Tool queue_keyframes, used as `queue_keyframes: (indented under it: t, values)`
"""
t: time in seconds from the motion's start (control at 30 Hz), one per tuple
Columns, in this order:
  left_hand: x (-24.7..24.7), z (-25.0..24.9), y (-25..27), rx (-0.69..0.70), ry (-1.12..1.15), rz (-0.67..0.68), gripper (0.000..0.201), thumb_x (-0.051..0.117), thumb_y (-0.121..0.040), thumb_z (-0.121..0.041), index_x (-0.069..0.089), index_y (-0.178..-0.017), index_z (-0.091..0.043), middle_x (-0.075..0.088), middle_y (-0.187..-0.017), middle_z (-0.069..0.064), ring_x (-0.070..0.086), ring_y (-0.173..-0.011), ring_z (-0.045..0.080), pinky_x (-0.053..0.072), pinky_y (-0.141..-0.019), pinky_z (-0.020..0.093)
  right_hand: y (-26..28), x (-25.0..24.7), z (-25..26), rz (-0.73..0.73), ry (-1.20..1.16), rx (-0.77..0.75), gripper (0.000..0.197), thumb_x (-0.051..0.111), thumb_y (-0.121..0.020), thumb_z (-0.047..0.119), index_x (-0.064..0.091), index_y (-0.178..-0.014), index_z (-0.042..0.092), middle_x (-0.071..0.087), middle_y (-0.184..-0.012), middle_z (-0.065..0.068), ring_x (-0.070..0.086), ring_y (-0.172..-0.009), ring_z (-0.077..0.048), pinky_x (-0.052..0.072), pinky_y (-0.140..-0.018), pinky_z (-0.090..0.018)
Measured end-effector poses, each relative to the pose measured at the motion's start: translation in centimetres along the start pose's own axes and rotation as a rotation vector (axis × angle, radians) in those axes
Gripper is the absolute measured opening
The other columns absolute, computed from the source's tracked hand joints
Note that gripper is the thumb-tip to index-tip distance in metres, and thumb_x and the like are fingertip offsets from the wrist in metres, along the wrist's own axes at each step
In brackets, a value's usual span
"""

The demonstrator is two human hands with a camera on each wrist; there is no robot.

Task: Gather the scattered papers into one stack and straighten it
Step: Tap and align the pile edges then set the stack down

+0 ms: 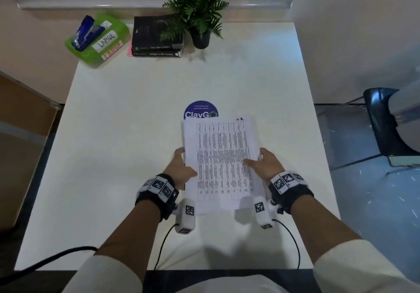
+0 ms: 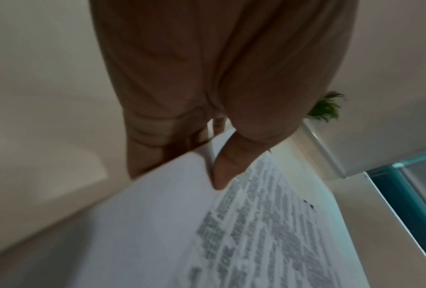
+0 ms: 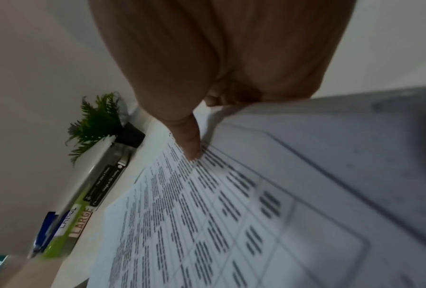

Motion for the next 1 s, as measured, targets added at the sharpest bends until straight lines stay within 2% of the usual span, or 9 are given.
queue_keyframes:
  t: [0.13, 0.33, 0.4, 0.5, 0.6, 0.7, 0.83, 0.93, 1.0]
  values:
    - [1.0, 1.5, 0.2, 0.064, 0.082, -0.017, 0.098, 0.075, -0.073, 0.007, 0.022, -0.149, -0.026, 0.059, -0.128, 0.013, 0.063, -0.112, 0.033, 0.05, -0.097, 0.056, -0.2, 0.5, -1.1, -0.019, 0.11, 0.001, 0.086, 0.073, -0.079, 0.055, 0.04, -0.145, 0.011, 0.048, -0.147, -0.009, 0.05, -0.129, -0.03, 0.042, -0.108, -0.045]
    - [1.7, 2.0, -0.5, 0.014, 0.153, -0.067, 0.08, 0.074, -0.075, -0.013, 0.028, -0.141, -0.022, 0.055, -0.13, 0.007, 0.056, -0.117, 0.026, 0.045, -0.106, 0.05, -0.3, 1.5, -0.6, 0.076, 0.072, -0.006, 0.111, 0.076, -0.058, 0.072, 0.035, -0.143, 0.014, 0.05, -0.141, -0.006, 0.051, -0.125, -0.028, 0.045, -0.104, -0.05]
    - [2.2, 1.6, -0.2, 0.026, 0.19, -0.084, 0.063, 0.064, -0.085, -0.009, 0.03, -0.137, -0.019, 0.055, -0.126, 0.006, 0.057, -0.112, 0.023, 0.047, -0.102, 0.048, 0.1, 1.3, 0.1, 0.11, 0.072, -0.033, 0.106, 0.078, -0.061, 0.066, 0.033, -0.142, 0.015, 0.048, -0.143, -0.005, 0.05, -0.127, -0.028, 0.044, -0.105, -0.05]
    - [2.7, 1.4, -0.1, 0.084, 0.241, -0.102, 0.049, 0.053, -0.091, 0.001, 0.033, -0.132, -0.018, 0.056, -0.116, 0.0, 0.058, -0.103, 0.017, 0.052, -0.085, 0.037, 0.9, 0.5, 1.4, 0.074, 0.089, -0.113, 0.075, 0.078, -0.081, 0.036, 0.037, -0.14, 0.014, 0.052, -0.139, -0.002, 0.051, -0.128, -0.027, 0.043, -0.106, -0.043]
    - [2.7, 1.0, 0.3, 0.113, 0.273, -0.083, 0.052, 0.053, -0.091, 0.003, 0.034, -0.131, -0.025, 0.056, -0.123, 0.001, 0.058, -0.114, 0.023, 0.051, -0.093, 0.04, 3.2, -1.2, 4.0, 0.003, 0.104, -0.297, 0.054, 0.074, -0.086, 0.021, 0.045, -0.132, 0.02, 0.061, -0.125, 0.002, 0.06, -0.114, -0.022, 0.048, -0.099, -0.041]
    - [0.6, -1.8, 0.9, 0.253, 0.095, -0.216, 0.068, 0.065, -0.088, -0.006, 0.025, -0.138, -0.029, 0.053, -0.131, 0.009, 0.055, -0.119, 0.028, 0.049, -0.099, 0.043, 6.0, -4.1, 8.3, -0.081, 0.206, -0.539, 0.049, 0.072, -0.087, 0.021, 0.046, -0.128, 0.024, 0.067, -0.11, 0.001, 0.066, -0.095, -0.021, 0.054, -0.082, -0.035]
    - [-5.0, -10.2, 5.0, 0.73, -0.152, -0.558, 0.124, 0.09, -0.064, -0.036, 0.006, -0.155, -0.03, 0.024, -0.157, 0.013, 0.028, -0.144, 0.025, 0.029, -0.116, 0.049, 9.2, -7.0, 13.6, -0.127, 0.474, -0.768, 0.045, 0.072, -0.088, 0.021, 0.045, -0.123, 0.022, 0.066, -0.079, -0.008, 0.059, -0.066, -0.028, 0.042, -0.058, -0.03]
    - [-6.7, -15.3, 8.7, 0.863, -0.363, -0.499, 0.126, 0.091, -0.06, -0.042, 0.009, -0.155, -0.035, 0.019, -0.161, -0.002, 0.017, -0.15, 0.021, 0.019, -0.118, 0.048, 10.2, -7.4, 15.7, -0.098, 0.656, -0.859, 0.041, 0.068, -0.089, 0.022, 0.043, -0.121, 0.029, 0.063, -0.077, -0.007, 0.055, -0.067, -0.029, 0.039, -0.057, -0.031]
    - [-6.5, -16.5, 9.3, 0.826, -0.385, -0.271, 0.089, 0.089, -0.067, -0.028, 0.044, -0.144, -0.027, 0.054, -0.14, -0.005, 0.05, -0.133, 0.02, 0.042, -0.109, 0.04, 10.5, -7.3, 16.3, -0.057, 0.716, -0.867, 0.041, 0.066, -0.091, 0.023, 0.041, -0.121, 0.034, 0.06, -0.076, -0.004, 0.055, -0.067, -0.028, 0.042, -0.057, -0.034]
Point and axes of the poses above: each hand's wrist, its own y-axis away from the middle knuckle, its own x-axis out of the palm, z = x × y, the point moved 5 cm from there along -y, towards the middle knuckle
